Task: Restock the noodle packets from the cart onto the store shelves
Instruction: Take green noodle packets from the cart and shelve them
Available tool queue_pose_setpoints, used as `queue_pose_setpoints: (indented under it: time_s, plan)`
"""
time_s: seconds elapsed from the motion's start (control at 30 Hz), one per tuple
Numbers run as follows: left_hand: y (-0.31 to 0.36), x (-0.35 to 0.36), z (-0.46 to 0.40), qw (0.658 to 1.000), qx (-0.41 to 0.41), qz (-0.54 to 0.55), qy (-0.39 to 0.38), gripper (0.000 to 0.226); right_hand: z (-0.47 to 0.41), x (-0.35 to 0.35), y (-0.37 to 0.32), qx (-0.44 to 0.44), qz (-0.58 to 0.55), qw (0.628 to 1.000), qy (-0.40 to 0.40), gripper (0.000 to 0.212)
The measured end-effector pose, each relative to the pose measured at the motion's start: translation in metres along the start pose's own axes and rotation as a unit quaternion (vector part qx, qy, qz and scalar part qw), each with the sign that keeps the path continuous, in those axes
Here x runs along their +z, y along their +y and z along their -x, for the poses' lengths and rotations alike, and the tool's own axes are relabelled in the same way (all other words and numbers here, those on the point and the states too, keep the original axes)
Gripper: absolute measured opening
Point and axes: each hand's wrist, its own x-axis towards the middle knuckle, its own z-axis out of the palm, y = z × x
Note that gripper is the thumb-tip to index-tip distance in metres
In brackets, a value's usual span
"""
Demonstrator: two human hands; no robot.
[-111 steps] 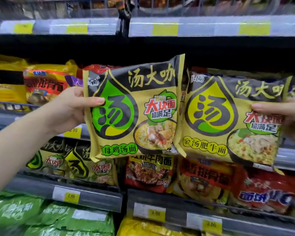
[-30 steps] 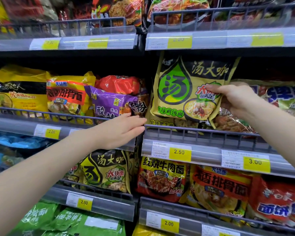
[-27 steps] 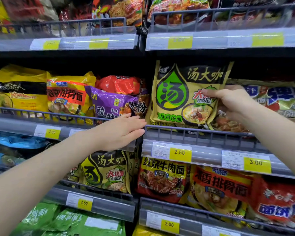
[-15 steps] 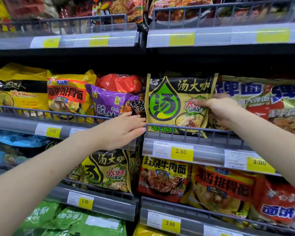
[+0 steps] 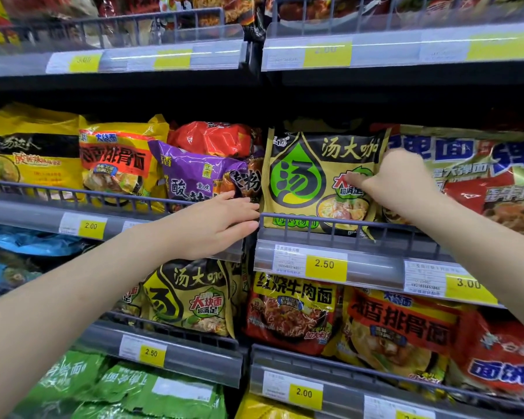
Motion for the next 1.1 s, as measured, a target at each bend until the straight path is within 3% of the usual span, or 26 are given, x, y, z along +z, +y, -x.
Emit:
queue_pose_setpoints:
  time_s: [0.1,0.17,0.27,0.37,0.43,0.63,0.77,0.97,1.1]
  plan:
    - [0.001,0.000,0.001,1.000,-0.001,-0.003,0.006,0.048,0.009,-0.001,-0.009,-0.027,0.113,0.992,0.054,0.085]
    - [0.000,0.001,0.001,1.000,0.000,-0.013,0.010,0.051,0.016,-0.003,-0.013,-0.084,0.164,0.980,0.078,0.093]
    - [-0.002,0.004,0.002,0.999,0.009,-0.025,0.020,0.055,0.027,-0.011,-0.020,-0.172,0.201,0.964,0.037,0.072]
    - [-0.002,0.004,0.003,0.999,0.018,-0.018,0.039,0.055,0.044,-0.018,-0.031,-0.255,0.113,0.960,-0.009,0.048]
    - [0.000,0.003,0.003,0.998,0.019,-0.006,0.064,0.050,0.053,-0.017,-0.043,-0.291,0.040,0.955,-0.038,0.046]
    - [-0.003,-0.018,0.001,0.996,0.042,0.032,0.075,0.037,0.040,-0.002,-0.085,-0.363,0.023,0.930,-0.049,0.031]
    - [-0.008,-0.047,0.011,0.998,0.023,0.041,0.031,0.037,0.023,-0.013,-0.098,-0.368,0.015,0.922,-0.121,0.035]
    - [-0.035,-0.109,0.026,0.995,-0.022,-0.037,-0.087,0.030,-0.010,-0.049,-0.128,-0.408,0.037,0.870,-0.273,0.037]
    - [-0.047,-0.181,0.024,0.990,-0.086,-0.021,-0.107,0.048,-0.037,-0.089,-0.161,-0.402,0.018,0.855,-0.329,0.030]
